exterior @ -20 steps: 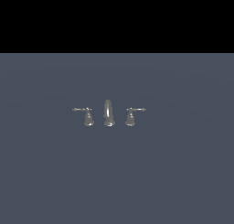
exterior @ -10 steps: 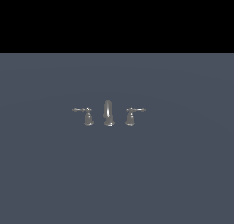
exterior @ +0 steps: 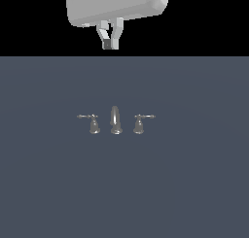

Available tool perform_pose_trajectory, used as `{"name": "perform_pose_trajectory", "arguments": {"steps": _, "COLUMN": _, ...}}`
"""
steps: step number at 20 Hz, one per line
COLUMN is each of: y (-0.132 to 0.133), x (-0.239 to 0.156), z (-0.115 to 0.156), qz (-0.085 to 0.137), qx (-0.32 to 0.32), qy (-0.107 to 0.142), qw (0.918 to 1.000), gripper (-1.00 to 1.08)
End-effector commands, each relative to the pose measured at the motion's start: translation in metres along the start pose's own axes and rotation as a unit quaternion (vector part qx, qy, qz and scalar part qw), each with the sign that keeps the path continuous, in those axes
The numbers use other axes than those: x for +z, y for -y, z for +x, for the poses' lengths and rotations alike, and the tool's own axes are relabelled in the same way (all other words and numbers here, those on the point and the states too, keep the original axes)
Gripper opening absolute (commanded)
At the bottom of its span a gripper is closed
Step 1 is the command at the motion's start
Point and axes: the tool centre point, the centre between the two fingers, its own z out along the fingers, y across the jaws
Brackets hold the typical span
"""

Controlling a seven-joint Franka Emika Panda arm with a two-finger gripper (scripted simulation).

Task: Turn on the faucet by rotating a designated handle.

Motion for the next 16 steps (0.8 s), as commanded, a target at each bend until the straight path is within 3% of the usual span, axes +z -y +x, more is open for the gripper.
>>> {"name": "perform_pose_trajectory", "arguments": {"steps": 1, "y": 0.007, "x": 0.016, "z": 0.013, "qz": 0.001, "qx": 0.032, "qy": 0.000, "qw": 0.9995, "gripper": -1.00}}
{"name": "perform_pose_trajectory", "arguments": {"steps": 9, "y": 0.024, "x": 0.064, "z": 0.056, "qz": 0.004, "qx": 0.129, "qy": 0.000, "qw": 0.9917, "gripper": -1.00}}
{"name": "perform_pose_trajectory", "arguments": {"steps": 16, "y": 0.032, "x": 0.108, "z": 0.097, "qz": 0.005, "qx": 0.215, "qy": -0.001, "qw": 0.9766, "gripper": -1.00}}
